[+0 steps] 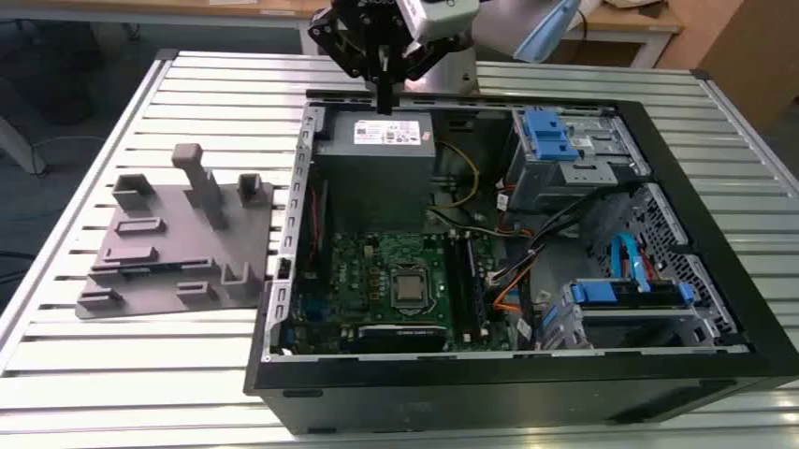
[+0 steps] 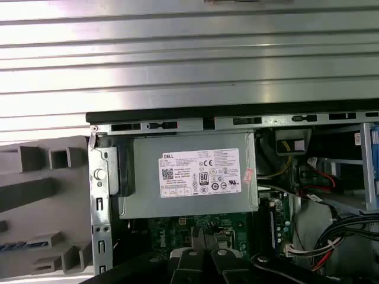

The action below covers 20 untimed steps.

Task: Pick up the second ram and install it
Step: 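Reach for the second ram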

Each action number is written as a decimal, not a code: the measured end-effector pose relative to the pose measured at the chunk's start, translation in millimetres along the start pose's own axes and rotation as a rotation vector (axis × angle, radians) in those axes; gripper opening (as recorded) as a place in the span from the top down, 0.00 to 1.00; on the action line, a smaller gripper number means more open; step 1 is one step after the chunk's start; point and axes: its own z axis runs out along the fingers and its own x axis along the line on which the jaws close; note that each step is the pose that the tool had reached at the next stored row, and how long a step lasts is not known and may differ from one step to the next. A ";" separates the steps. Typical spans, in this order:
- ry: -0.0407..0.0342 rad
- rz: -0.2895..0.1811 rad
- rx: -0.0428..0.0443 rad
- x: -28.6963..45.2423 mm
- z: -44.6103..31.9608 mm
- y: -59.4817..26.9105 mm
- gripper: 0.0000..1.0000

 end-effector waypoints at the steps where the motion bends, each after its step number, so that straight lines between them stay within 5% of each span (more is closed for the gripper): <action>1: 0.0000 0.000 0.0000 0.0 0.0 0.0 0.93; 6: 0.0000 0.000 0.0000 5.1 -0.2 -0.4 0.93; 20: -0.0021 0.000 -0.0001 51.7 -1.4 -3.9 0.93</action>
